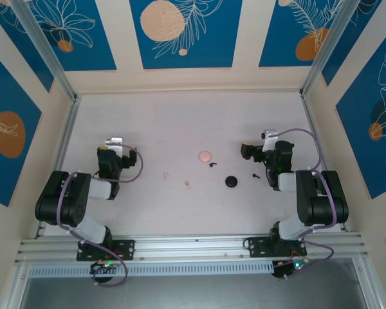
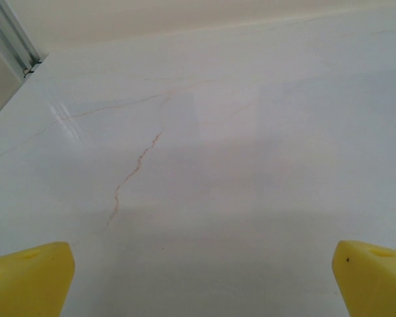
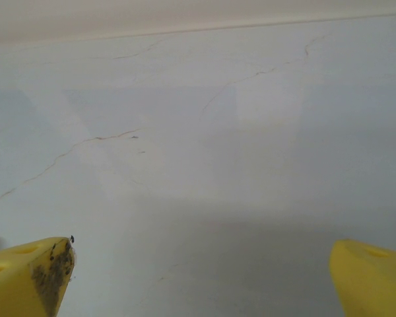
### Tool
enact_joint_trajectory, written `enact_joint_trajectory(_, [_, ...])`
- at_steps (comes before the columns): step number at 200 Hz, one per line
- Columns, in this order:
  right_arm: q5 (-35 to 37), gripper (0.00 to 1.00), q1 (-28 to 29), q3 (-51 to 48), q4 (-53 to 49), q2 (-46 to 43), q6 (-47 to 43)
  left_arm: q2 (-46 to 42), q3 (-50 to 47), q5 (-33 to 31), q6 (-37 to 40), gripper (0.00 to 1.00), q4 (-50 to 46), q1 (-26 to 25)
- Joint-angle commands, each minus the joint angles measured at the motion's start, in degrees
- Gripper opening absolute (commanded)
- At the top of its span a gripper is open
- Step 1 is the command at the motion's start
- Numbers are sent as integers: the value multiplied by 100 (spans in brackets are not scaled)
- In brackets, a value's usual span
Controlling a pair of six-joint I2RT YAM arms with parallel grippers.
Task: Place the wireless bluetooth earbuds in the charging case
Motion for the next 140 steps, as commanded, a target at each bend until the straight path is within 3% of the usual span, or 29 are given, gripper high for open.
enact_joint_trajectory(1, [334, 99, 119, 67, -391, -442, -12, -198, -19, 190, 45, 100, 102, 55])
enact_joint_trajectory(36, [682, 99, 208, 1201, -3848, -1702, 714, -1578, 415, 214, 57, 95, -1762, 5])
enact_joint_trajectory(70, [982, 99, 630, 2357, -6541, -2113, 1318, -2501, 1606, 420, -607, 80, -4471, -266])
enact_joint_trajectory(113, [811, 100, 1576, 3281, -9356, -1701, 2174, -2452, 2539, 601, -935, 75, -6672, -904])
enact_joint_trajectory(140, [472, 88, 2090, 3371, -10083, -1330, 2742, -1973, 2968, 847, -1227, 75, -7485, -1098])
